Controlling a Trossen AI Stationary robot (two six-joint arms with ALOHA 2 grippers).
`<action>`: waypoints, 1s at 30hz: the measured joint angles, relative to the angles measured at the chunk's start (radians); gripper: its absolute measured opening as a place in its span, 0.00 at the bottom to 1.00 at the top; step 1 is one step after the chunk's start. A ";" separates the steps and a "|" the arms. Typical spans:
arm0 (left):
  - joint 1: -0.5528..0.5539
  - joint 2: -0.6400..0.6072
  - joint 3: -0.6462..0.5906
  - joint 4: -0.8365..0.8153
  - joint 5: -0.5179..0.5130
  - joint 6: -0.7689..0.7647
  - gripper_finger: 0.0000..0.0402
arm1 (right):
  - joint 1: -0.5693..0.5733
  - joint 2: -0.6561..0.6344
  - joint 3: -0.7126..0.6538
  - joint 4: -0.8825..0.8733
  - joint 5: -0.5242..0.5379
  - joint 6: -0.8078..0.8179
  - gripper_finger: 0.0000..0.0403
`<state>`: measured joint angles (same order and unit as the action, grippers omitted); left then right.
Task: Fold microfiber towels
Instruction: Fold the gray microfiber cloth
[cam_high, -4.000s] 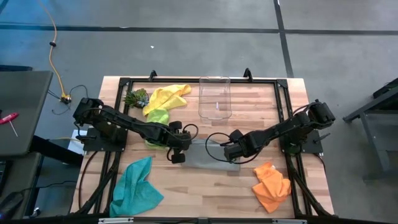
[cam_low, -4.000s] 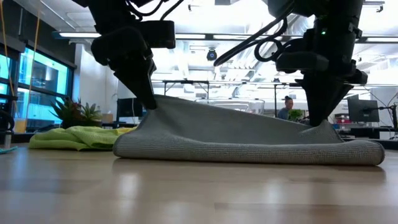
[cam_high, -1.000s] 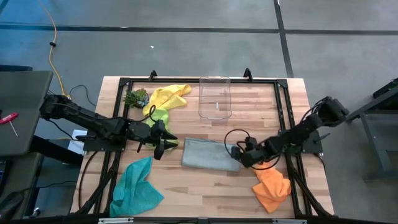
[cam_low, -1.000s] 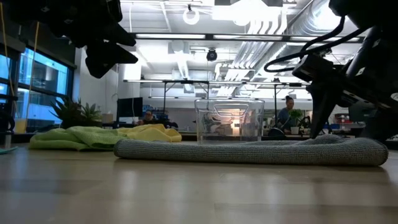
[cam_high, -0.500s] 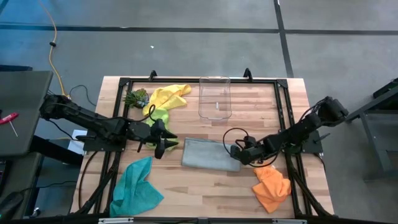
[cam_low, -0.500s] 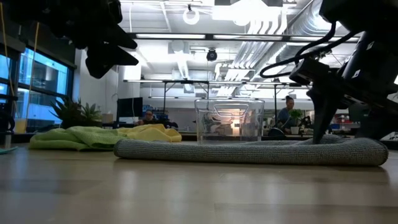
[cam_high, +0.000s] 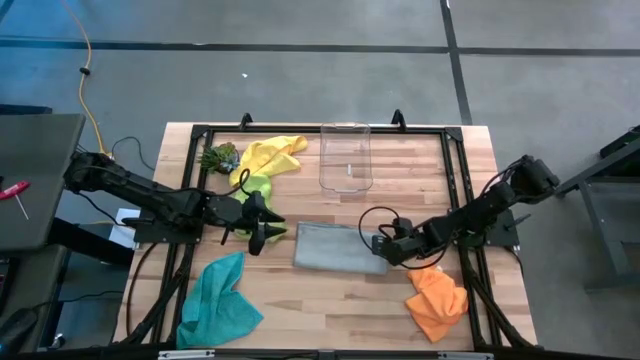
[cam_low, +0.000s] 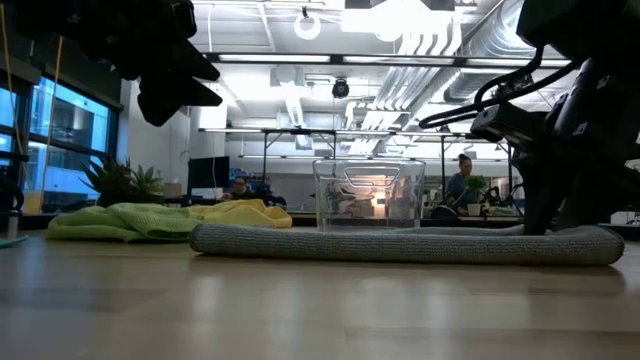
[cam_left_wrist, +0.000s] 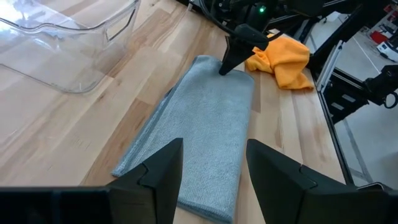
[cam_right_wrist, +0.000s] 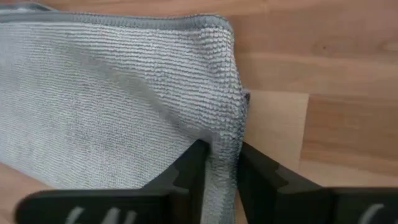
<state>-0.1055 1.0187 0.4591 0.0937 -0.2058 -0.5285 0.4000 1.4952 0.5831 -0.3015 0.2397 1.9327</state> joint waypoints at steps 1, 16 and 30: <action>0.000 0.000 0.000 0.000 0.000 0.000 0.42 | 0.000 0.000 0.000 -0.003 0.003 -0.010 0.14; 0.000 0.000 0.000 0.000 0.000 0.000 0.42 | 0.084 -0.081 -0.004 -0.223 0.027 -0.002 0.00; 0.000 0.000 0.000 0.001 0.000 -0.002 0.42 | 0.196 -0.485 -0.006 -0.666 -0.040 0.110 0.00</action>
<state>-0.1055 1.0183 0.4595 0.0944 -0.2054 -0.5308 0.5956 1.0098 0.5774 -0.9675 0.1997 2.0422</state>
